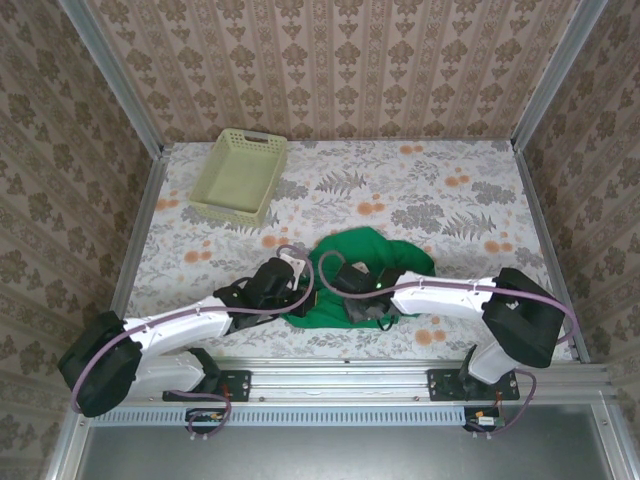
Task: Fold the inside-out t-shirt
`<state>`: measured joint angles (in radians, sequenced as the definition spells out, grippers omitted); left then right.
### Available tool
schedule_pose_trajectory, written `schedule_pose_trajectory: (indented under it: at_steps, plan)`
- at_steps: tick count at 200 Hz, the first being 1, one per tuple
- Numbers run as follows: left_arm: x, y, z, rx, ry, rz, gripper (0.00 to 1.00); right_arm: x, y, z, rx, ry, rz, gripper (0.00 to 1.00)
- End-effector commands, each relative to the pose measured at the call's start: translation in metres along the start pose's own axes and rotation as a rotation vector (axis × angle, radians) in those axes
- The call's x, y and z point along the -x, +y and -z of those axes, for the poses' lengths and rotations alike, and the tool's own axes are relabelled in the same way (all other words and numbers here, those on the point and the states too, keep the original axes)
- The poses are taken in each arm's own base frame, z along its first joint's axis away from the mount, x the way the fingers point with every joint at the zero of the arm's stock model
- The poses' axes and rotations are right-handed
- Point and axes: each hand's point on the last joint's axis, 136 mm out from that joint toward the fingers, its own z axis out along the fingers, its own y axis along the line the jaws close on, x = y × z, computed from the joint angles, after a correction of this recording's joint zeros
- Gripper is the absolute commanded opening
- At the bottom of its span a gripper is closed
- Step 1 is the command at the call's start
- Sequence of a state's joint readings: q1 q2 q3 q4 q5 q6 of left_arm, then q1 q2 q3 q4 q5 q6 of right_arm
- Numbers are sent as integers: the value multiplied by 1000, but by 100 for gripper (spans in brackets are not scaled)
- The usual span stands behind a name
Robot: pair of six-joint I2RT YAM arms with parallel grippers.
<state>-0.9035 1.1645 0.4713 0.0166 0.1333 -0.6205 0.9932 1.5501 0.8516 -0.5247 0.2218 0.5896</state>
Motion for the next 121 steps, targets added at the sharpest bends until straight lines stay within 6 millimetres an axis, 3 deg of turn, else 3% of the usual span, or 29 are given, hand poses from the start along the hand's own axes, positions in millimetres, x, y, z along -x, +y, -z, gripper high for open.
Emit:
schedule_pose_trajectory:
  at_steps: [1, 28, 55, 82, 121]
  plan:
    - [8, -3, 2, 0, -34, -7, 0, -20, -10, 3, -41, 34, 51, 62]
    - [8, -3, 1, 1, -32, -6, 0, -17, -2, 9, 2, 25, 62, 73]
    - [7, -2, 2, 4, -30, -5, 0, -3, 11, 24, 106, -20, 21, 76]
    - [5, 0, 3, 6, -34, -2, 0, 18, 6, 35, 149, -74, -69, 67]
    - [6, -1, 5, 7, -39, -6, 0, 25, 5, 28, 141, -52, -89, 51]
